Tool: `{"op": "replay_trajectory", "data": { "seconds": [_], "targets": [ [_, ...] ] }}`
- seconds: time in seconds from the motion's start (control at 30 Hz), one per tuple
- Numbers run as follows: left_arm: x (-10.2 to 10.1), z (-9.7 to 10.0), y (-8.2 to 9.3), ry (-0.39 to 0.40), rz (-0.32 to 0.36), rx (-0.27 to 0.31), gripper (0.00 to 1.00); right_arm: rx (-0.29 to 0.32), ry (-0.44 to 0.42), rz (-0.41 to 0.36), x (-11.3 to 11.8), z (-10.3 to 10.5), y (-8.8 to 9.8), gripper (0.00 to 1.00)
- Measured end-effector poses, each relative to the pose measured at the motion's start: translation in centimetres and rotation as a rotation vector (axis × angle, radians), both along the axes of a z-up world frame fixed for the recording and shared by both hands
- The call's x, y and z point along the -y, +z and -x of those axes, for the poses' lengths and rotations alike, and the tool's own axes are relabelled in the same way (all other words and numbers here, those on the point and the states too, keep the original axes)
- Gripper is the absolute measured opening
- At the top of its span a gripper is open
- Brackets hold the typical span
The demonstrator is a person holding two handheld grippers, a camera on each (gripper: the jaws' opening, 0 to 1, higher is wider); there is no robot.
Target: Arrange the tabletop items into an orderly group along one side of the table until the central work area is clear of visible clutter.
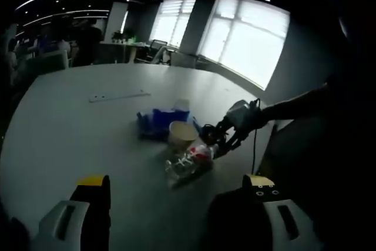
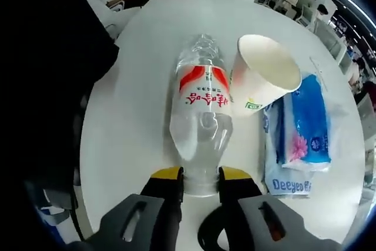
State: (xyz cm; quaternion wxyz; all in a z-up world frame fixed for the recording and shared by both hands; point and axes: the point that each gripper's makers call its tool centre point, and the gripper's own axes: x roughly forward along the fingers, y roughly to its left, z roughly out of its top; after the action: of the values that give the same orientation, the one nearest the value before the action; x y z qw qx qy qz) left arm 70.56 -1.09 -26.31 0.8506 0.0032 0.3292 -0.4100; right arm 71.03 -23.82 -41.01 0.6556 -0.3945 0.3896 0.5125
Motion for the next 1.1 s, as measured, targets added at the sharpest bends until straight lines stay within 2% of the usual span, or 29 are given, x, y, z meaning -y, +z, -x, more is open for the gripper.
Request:
{"op": "replay_trajectory", "data": {
  "seconds": [0.4,0.57,0.8,1.1],
  "targets": [
    [0.2,-0.2,-0.4,-0.009,-0.002,-0.008,0.9,0.022,0.032,0.036,0.0,-0.3,0.4,0.18],
    [0.6,-0.5,0.0,-0.007,0.021,-0.002,0.9,0.028,0.037,0.045,-0.1,-0.3,0.8,0.18],
    [0.8,-0.9,-0.1,-0.032,0.018,0.0,0.9,0.049,0.043,0.046,-0.1,-0.2,1.9,0.18],
    [1.8,-0.9,-0.5,-0.088,-0.009,0.008,0.89,0.102,0.089,0.051,-0.5,-0.7,4.6,0.18]
  ]
}}
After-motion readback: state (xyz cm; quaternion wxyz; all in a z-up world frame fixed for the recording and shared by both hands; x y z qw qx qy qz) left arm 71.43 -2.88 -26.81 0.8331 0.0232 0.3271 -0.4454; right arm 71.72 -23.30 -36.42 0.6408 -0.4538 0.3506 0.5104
